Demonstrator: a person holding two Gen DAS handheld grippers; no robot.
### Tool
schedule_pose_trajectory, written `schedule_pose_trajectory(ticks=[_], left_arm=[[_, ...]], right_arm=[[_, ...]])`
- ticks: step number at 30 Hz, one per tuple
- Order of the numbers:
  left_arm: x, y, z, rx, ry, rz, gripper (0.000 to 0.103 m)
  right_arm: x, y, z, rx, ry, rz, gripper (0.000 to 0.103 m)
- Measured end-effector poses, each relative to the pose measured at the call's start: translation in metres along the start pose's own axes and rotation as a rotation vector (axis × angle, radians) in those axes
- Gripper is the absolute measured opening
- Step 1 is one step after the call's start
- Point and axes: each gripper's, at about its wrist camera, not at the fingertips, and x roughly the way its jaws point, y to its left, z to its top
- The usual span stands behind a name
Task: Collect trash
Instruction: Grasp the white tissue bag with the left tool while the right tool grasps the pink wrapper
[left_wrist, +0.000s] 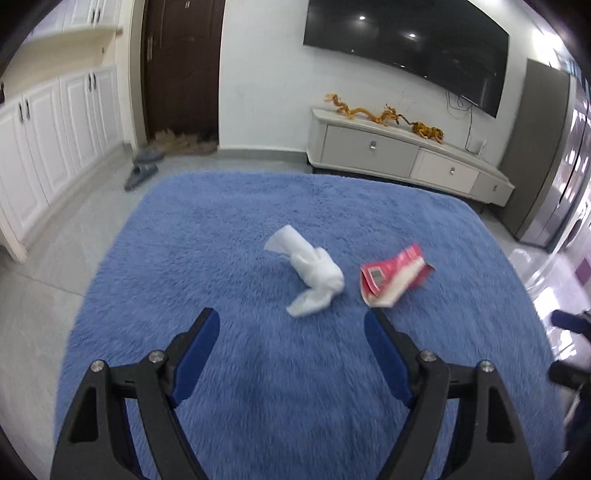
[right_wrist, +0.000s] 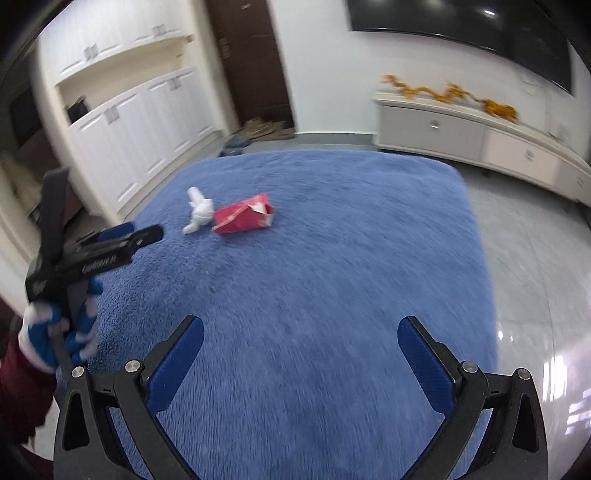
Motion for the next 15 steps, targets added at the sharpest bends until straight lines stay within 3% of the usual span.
schedule_pose_trajectory(ticks=[6, 15], left_arm=[[0.043, 0.006, 0.022, -0.030, 0.050, -0.059, 0.080], [0.073, 0.010, 0.033, -0.032, 0.091, -0.075, 0.076]], right_arm=[[0.055, 0.013, 0.045, -0.171, 0.038, 0.105, 0.102], [0.140, 0.037, 0.088, -0.358, 0.112, 0.273, 0.096]])
